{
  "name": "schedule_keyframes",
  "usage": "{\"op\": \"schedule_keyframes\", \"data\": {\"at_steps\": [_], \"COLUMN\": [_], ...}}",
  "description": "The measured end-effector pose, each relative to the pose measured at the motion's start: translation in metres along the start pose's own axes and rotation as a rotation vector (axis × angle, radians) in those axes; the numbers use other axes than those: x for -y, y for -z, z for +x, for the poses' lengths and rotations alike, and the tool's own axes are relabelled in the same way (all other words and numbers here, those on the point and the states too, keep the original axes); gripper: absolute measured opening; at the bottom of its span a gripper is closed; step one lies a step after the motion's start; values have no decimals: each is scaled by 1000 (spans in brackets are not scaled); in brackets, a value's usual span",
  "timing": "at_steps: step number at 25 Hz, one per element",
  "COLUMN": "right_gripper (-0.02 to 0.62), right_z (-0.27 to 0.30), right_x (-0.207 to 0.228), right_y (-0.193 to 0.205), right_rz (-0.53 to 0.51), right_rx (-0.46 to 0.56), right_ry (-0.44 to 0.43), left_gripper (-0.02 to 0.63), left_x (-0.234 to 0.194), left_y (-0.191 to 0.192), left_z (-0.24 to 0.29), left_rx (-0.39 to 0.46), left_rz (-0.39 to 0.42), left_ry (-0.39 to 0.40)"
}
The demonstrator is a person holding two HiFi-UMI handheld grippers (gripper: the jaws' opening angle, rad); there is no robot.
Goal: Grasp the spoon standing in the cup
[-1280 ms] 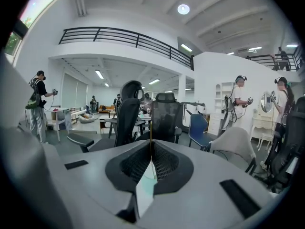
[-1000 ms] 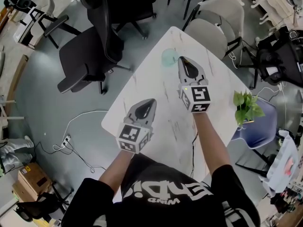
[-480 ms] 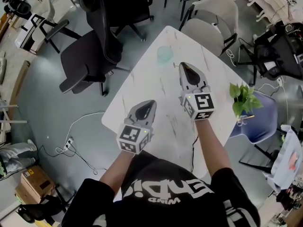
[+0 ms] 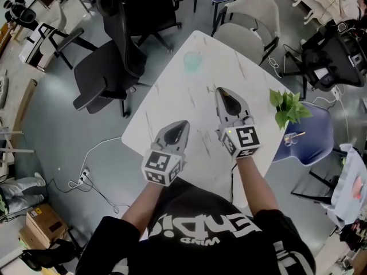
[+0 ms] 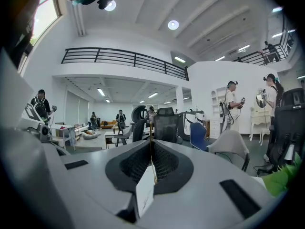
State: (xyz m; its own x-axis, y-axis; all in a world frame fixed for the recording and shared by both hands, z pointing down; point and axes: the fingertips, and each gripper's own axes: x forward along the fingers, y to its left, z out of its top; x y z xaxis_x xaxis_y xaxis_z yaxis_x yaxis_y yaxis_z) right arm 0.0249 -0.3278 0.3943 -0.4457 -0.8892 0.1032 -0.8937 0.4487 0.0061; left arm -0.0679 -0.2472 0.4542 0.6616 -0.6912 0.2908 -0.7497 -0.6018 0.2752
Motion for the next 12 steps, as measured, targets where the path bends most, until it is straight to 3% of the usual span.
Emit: {"op": "schedule_keyframes", "data": {"at_steps": [12], "right_gripper": [14], "right_z": [-91], "right_x": [-17], "right_y": [3], "right_rz": [30], "right_rx": [8], "right_ry": [33], "left_gripper": [14], "left_x": [32], "left_y": [4], "left_z": [-29], "left_rx": [25], "left_rz": [17], "left_ry": [-13]}}
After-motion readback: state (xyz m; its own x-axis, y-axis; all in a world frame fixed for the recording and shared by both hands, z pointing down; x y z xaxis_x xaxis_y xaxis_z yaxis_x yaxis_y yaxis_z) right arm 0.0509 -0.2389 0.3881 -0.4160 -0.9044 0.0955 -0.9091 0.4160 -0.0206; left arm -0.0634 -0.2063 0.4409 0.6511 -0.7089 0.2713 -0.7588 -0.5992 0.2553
